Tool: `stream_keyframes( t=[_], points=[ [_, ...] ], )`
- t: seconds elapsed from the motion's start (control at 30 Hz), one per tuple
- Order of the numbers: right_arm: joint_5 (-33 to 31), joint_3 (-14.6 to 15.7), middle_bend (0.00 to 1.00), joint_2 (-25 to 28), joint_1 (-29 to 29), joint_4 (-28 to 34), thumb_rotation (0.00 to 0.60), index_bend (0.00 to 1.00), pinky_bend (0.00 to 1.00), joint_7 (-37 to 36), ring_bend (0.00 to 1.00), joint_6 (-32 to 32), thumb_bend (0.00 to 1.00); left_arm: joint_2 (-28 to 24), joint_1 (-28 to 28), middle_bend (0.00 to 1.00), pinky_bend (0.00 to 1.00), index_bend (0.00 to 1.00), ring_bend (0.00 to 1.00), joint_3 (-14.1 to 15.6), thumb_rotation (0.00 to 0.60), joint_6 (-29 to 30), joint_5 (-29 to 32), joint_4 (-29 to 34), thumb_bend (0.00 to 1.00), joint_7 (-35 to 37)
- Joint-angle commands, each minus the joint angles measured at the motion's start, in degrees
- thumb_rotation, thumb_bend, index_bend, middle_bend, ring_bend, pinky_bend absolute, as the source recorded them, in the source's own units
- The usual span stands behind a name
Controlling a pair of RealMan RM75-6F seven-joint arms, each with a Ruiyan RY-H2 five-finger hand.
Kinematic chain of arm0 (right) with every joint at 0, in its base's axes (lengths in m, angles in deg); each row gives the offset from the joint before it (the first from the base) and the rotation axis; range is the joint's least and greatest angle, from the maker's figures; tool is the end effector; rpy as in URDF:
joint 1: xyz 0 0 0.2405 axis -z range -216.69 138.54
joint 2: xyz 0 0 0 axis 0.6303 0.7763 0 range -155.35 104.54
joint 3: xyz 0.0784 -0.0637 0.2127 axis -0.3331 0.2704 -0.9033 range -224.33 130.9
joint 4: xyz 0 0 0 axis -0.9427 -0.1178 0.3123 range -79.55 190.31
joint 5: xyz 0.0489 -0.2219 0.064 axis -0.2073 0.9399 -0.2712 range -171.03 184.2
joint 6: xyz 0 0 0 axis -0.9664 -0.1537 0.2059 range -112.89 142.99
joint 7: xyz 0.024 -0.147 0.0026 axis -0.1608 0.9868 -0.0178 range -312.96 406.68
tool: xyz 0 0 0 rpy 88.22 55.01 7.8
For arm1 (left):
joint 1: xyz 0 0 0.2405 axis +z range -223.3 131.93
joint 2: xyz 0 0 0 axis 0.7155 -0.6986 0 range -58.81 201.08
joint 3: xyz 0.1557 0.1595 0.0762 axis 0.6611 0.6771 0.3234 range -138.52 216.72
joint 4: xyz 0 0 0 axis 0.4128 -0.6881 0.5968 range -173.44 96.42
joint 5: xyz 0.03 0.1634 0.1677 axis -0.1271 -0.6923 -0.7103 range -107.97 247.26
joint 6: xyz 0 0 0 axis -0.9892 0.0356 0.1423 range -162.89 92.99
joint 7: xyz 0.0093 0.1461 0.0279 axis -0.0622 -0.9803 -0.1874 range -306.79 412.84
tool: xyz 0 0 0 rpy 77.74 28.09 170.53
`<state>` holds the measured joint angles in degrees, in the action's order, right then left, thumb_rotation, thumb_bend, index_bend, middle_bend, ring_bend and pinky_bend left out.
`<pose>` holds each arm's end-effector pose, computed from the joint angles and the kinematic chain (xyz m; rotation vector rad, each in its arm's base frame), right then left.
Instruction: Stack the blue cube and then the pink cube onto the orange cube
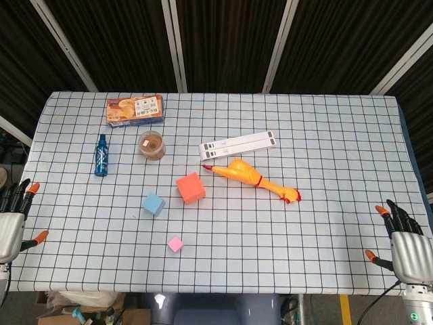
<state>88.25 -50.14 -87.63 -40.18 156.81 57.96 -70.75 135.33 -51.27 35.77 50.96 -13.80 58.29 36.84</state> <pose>-0.2911 -0.1672 0.1275 1.3146 -0.9144 0.7779 -0.2874 0.1906 0.1234 -1.4132 -0.7479 -0.7518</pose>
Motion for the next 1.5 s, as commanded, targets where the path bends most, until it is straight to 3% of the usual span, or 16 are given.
stream_keyframes(
  t=[0.03,0.13,0.17,0.27,0.33,0.47,0.53,0.63,0.8,1.03,1.5],
  points=[
    [-0.3,0.0,0.07,0.2,0.0,0.1,0.600,0.16,0.22,0.0,0.12,0.1,0.12,0.1,-0.1,0.14,0.58,0.06,0.46,-0.1,0.600,0.2,-0.3,-0.2,0.00,0.1],
    [-0.3,-0.1,0.07,0.3,0.1,0.2,0.600,0.16,0.22,-0.1,0.12,0.0,0.12,0.6,-0.4,0.34,0.91,0.08,0.73,-0.1,0.600,0.9,-1.9,-1.4,0.00,0.7],
    [-0.3,0.0,0.07,0.3,0.1,0.3,0.600,0.16,0.22,-0.2,0.12,0.0,0.12,0.7,-0.4,0.42,0.95,0.10,0.78,0.0,0.600,1.0,-2.4,-1.8,0.00,0.8],
    [-0.3,0.0,0.07,0.4,0.2,0.3,0.600,0.16,0.22,-0.2,0.13,0.0,0.12,1.0,-0.7,0.65,1.00,0.23,0.91,0.5,0.600,0.8,-3.8,-2.3,0.00,1.2],
    [-0.5,0.0,0.07,0.3,0.2,0.2,0.600,0.16,0.22,-0.2,0.13,0.2,0.12,2.1,-1.6,0.74,1.00,0.27,0.97,-0.1,0.600,2.6,-6.9,-4.5,0.00,2.5],
    [-0.7,0.2,0.07,0.0,0.0,0.2,0.600,0.16,0.22,0.2,0.13,0.8,0.12,2.1,-3.4,0.95,1.00,0.35,1.00,-0.1,0.600,0.1,-7.9,-6.3,0.00,3.6],
    [-0.5,0.2,0.07,-0.1,-0.2,0.3,0.600,0.16,0.22,0.5,0.13,1.0,0.12,1.9,-4.9,0.99,1.00,0.37,1.00,-1.4,0.600,0.0,-8.7,-6.9,0.00,3.6],
    [-0.5,0.4,0.07,-0.2,-0.2,0.4,0.600,0.16,0.22,0.8,0.14,1.1,0.12,0.6,-6.5,1.00,1.00,0.35,1.00,-2.5,0.600,-2.4,-7.3,-6.3,0.00,0.1],
    [-0.5,0.4,0.07,0.0,-0.1,0.5,0.600,0.16,0.22,0.8,0.16,1.0,0.12,-2.1,-9.5,1.00,1.00,0.29,1.00,-3.9,0.600,-12.1,1.6,-2.0,0.00,-9.4],
    [-0.9,0.3,0.07,0.1,-0.3,0.5,0.600,0.16,0.22,0.7,0.17,1.5,0.12,-2.5,-15.6,1.00,1.00,0.28,1.00,-6.1,0.600,-23.9,13.7,0.1,0.00,-16.5],
    [-2.5,0.0,0.07,-0.3,-0.9,0.0,0.600,0.16,0.22,2.1,0.17,2.9,0.12,5.0,-26.4,1.00,1.00,0.19,1.00,-6.8,0.600,-30.5,24.8,2.8,0.00,-33.0]
  ],
)
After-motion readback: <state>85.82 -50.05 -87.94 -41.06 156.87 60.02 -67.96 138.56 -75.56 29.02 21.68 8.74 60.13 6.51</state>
